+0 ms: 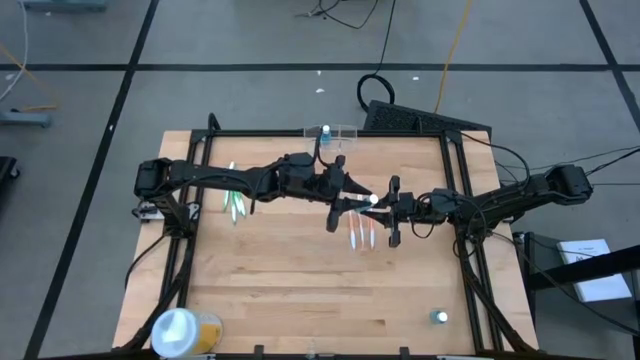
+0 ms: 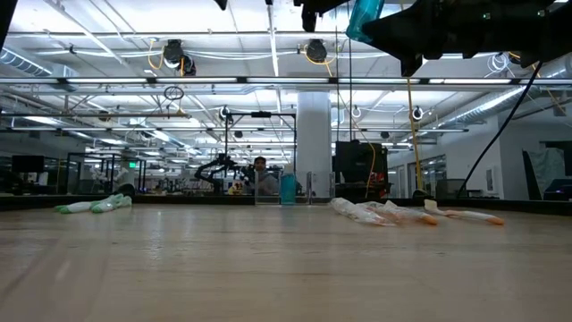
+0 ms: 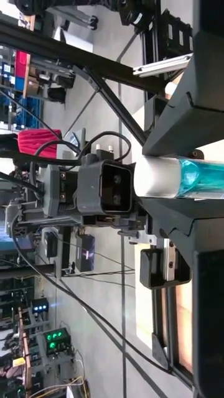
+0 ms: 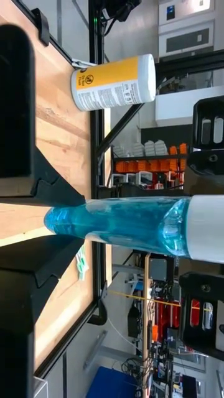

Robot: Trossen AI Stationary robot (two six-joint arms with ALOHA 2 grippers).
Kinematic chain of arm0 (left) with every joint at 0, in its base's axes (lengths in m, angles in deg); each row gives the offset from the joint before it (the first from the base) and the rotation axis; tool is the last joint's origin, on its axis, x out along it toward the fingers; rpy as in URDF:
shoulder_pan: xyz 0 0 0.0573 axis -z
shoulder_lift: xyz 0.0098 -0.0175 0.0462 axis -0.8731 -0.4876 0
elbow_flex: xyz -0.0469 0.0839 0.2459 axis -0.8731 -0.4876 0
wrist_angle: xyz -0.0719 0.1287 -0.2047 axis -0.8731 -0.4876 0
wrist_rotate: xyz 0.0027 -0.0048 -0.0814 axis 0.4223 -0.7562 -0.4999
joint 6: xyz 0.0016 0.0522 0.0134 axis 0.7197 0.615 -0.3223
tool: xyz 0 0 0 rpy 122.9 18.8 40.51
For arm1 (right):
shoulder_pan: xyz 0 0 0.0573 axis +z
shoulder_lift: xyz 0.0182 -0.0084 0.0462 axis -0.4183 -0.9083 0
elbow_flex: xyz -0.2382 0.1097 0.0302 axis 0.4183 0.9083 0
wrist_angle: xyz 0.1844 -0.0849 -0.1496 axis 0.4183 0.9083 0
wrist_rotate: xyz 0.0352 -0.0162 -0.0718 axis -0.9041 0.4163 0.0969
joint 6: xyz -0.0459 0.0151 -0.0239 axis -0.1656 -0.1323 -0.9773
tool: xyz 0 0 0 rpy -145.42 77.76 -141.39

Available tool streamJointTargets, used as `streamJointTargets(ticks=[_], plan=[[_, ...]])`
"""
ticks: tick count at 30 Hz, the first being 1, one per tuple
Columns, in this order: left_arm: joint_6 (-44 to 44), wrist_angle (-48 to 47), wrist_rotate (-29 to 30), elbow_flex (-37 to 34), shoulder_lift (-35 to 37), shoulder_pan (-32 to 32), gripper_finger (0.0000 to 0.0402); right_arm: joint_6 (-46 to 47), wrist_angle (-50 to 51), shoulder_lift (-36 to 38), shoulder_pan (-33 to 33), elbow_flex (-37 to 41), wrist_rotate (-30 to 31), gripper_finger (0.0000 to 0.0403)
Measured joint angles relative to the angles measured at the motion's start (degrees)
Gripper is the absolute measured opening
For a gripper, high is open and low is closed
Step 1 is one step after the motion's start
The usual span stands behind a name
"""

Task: Pick & Place toothbrushing station
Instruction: Put the blue mouthwash into the transparent organizer

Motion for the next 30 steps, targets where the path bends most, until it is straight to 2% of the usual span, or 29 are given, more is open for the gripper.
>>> streamJointTargets(ticks=[9, 21, 27, 30], plan=[[-0.85, 3.34, 0.82, 0.11, -2.48, -0.58, 0.0124, 0.15, 0.36, -0.02, -0.03, 0.02, 0.32, 0.0057], [-2.5, 2.54, -3.35, 0.11, -2.51, -1.44, 0.0124, 0.05, 0.74, -0.02, -0.02, 0.02, -0.02, 0.0057], [-1.92, 2.68, -5.1, 0.09, -2.51, -1.46, 0.0087, 0.0, 0.75, -0.02, 0.02, 0.02, -0.2, 0.0057], [-2.76, 2.7, -5.29, 0.09, -2.51, -1.46, 0.0086, 0.03, 0.75, -0.02, 0.02, 0.01, -0.24, 0.0057]])
